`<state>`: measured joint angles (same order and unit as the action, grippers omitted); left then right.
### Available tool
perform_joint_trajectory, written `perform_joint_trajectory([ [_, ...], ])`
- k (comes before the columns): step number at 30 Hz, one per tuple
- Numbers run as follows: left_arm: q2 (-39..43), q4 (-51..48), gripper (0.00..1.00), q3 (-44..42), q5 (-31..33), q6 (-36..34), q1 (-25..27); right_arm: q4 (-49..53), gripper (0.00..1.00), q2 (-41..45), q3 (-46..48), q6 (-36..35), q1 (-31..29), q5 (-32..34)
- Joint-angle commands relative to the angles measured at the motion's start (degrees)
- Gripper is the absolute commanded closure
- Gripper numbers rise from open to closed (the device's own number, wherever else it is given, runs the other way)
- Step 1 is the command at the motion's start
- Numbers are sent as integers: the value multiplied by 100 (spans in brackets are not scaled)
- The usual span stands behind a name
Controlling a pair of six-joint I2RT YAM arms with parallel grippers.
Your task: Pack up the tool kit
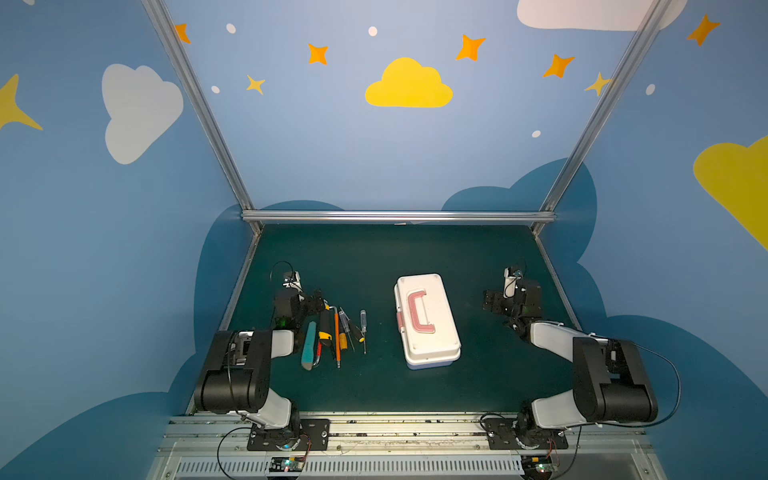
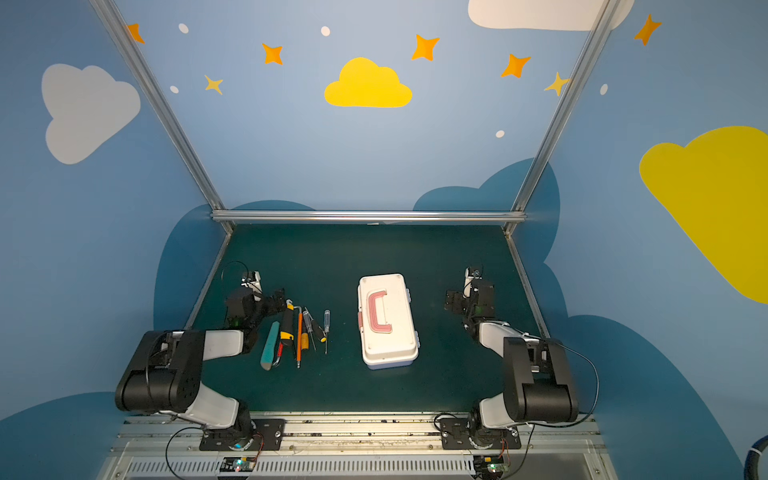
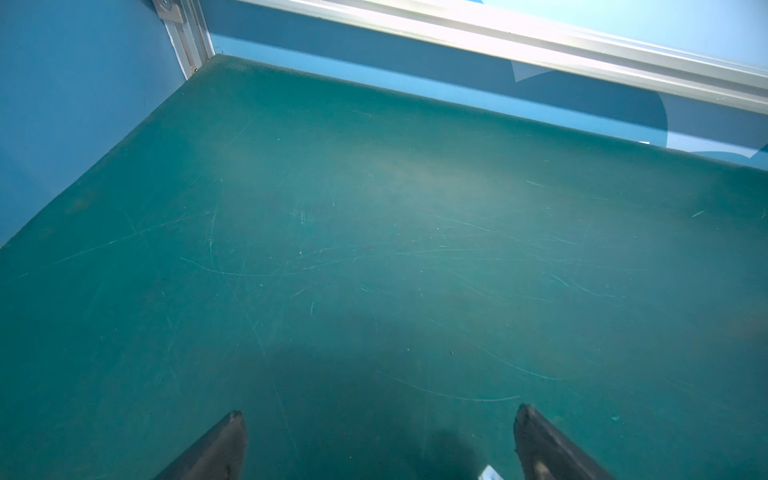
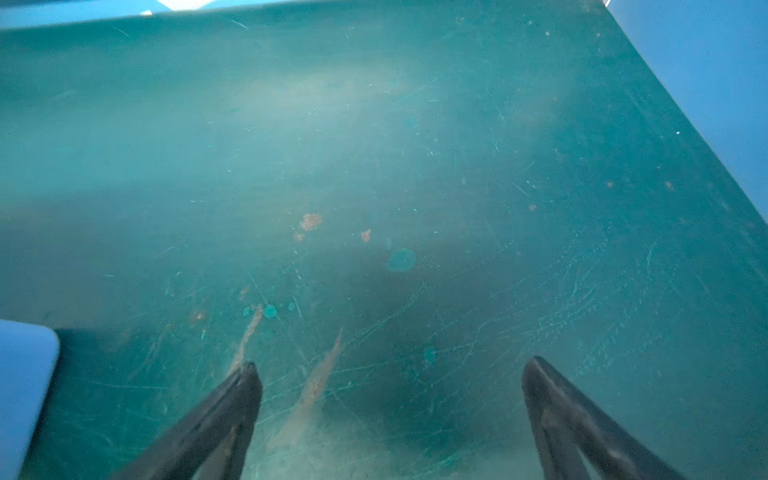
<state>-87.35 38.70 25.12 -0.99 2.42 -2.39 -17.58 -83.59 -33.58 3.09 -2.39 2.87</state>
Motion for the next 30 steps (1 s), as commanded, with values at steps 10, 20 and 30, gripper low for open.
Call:
perform_joint_trajectory([
  [10,932,-4246,0,2212,-506,1560,623,4858,28,672,-2754,1147,-586,-1604],
  [20,1739,-3424,0,691,-1817,2614,2142,6428,39,988,-3505,1187,-2898,-2522],
  [30,1797,-2700,0,186,-1913,2596,2512,5943,41,309,-3707,1562,-4032,-2283],
])
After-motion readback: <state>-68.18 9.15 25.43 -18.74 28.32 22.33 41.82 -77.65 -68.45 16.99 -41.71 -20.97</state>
